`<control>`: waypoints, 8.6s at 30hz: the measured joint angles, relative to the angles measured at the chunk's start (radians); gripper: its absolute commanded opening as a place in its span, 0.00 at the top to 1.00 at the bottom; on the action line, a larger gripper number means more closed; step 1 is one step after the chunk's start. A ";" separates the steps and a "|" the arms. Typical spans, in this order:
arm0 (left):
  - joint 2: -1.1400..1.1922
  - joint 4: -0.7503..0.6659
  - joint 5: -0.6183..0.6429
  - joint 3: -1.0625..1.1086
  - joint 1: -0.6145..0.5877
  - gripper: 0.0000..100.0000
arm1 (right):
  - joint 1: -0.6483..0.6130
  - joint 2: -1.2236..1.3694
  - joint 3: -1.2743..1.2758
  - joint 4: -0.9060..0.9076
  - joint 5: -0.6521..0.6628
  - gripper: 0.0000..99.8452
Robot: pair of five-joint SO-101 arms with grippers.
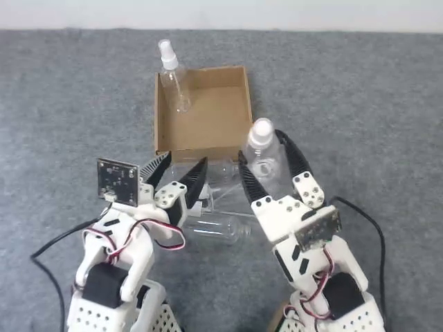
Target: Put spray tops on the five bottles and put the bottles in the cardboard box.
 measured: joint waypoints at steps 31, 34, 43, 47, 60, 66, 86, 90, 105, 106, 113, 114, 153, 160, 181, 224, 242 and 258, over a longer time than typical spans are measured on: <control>0.000 -0.132 0.000 0.106 0.015 0.78 | -0.137 0.721 -0.354 -0.299 -0.279 0.90; 0.002 -0.132 0.000 0.106 0.008 0.78 | -0.163 0.701 -0.356 -0.259 -0.272 0.90; 0.002 -0.132 0.000 0.106 -0.025 0.78 | -0.173 0.643 -0.358 -0.173 -0.269 0.90; 0.002 -0.132 0.000 0.106 -0.041 0.78 | -0.173 0.643 -0.358 -0.173 -0.267 0.90; 0.002 -0.196 0.000 0.106 -0.236 0.78 | -0.126 0.643 -0.356 -0.172 -0.224 0.90; 0.002 -0.244 0.029 0.106 -0.342 0.78 | -0.118 0.657 -0.359 -0.222 -0.210 0.90; 0.002 -0.299 0.164 0.106 -0.509 0.78 | -0.120 1.316 -0.764 -0.236 -0.157 0.90; 0.002 -0.299 0.164 0.106 -0.509 0.78 | -0.120 1.433 -0.845 -0.236 -0.157 0.90; 0.002 -0.344 0.166 0.124 -0.583 0.78 | -0.084 1.903 -1.181 -0.236 -0.157 0.90; 0.002 -0.347 0.166 0.126 -0.583 0.78 | -0.083 1.929 -1.201 -0.236 -0.157 0.90; 0.002 -0.353 0.166 0.127 -0.582 0.78 | -0.080 2.056 -1.286 -0.236 -0.157 0.90; 0.002 -0.353 0.166 0.127 -0.582 0.78 | -0.078 2.068 -1.292 -0.236 -0.157 0.90; 0.002 -0.353 0.166 0.127 -0.582 0.78 | -0.080 2.349 -1.582 -0.239 -0.157 0.77; 0.002 -0.353 0.166 0.127 -0.582 0.78 | -0.078 2.354 -1.583 -0.187 -0.157 0.70; 0.002 -0.353 0.166 0.127 -0.582 0.78 | -0.097 2.352 -1.613 -0.034 -0.157 0.69; 0.002 -0.353 0.166 0.127 -0.582 0.78 | -0.034 1.907 -1.613 0.674 -0.157 0.70; 0.002 -0.353 0.166 0.127 -0.582 0.78 | -0.032 1.718 -1.613 1.168 -0.153 0.70; 0.002 -0.353 0.166 0.127 -0.582 0.78 | -0.034 1.717 -1.590 1.260 -0.525 0.69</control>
